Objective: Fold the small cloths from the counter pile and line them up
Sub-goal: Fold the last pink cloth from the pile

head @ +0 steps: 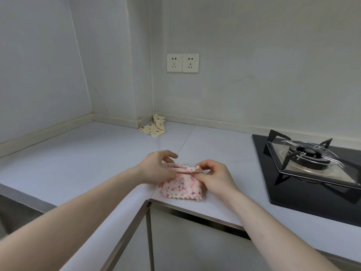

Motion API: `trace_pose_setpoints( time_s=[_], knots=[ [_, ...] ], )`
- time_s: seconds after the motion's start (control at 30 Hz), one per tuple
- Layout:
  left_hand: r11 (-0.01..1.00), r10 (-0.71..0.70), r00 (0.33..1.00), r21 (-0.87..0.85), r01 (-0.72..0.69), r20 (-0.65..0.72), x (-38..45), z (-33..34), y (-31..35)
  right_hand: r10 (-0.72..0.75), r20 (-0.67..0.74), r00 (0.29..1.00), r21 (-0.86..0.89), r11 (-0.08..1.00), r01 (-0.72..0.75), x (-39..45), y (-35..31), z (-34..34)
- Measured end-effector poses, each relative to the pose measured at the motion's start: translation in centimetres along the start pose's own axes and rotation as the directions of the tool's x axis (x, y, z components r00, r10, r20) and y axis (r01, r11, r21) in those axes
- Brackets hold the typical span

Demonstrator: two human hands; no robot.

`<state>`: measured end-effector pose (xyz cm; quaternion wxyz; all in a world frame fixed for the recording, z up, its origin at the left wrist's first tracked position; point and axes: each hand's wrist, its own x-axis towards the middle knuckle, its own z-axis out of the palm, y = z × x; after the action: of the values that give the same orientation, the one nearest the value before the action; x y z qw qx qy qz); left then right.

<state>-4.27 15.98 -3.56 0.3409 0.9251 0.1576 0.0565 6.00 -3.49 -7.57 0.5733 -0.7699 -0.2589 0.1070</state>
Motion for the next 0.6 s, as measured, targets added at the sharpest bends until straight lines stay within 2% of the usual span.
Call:
trace_pose_setpoints(
  time_s=[0.1,0.2,0.27,0.37,0.5,0.6],
  knots=[
    [0.986,0.158,0.985,0.065,-0.153,-0.065,0.4,0.5,0.5,-0.047,-0.063,0.997,0.068,0.996,0.051,-0.5,0.6,-0.3],
    [0.929,0.363,0.907,0.154,-0.335,-0.213,0.9,1.6,0.1,-0.056,-0.089,0.995,0.131,0.989,0.067,-0.2,1.3,-0.4],
    [0.907,0.415,0.865,0.195,-0.372,-0.281,1.2,2.2,-0.5,-0.057,-0.077,0.995,0.160,0.985,0.068,-0.1,2.0,-0.2],
    [0.908,0.396,0.873,0.266,-0.325,-0.286,1.0,3.2,-1.2,-0.039,-0.089,0.995,0.106,0.993,0.049,-0.4,2.6,0.5],
    [0.898,0.331,0.932,0.353,-0.263,-0.147,-0.1,4.2,-1.0,-0.082,-0.121,0.989,-0.149,0.987,0.063,-0.6,2.2,1.1],
    [0.918,0.143,0.990,0.375,-0.130,-0.008,-0.3,3.7,0.3,-0.054,-0.082,0.995,-0.262,0.965,0.031,-0.9,1.6,1.2]
  ],
)
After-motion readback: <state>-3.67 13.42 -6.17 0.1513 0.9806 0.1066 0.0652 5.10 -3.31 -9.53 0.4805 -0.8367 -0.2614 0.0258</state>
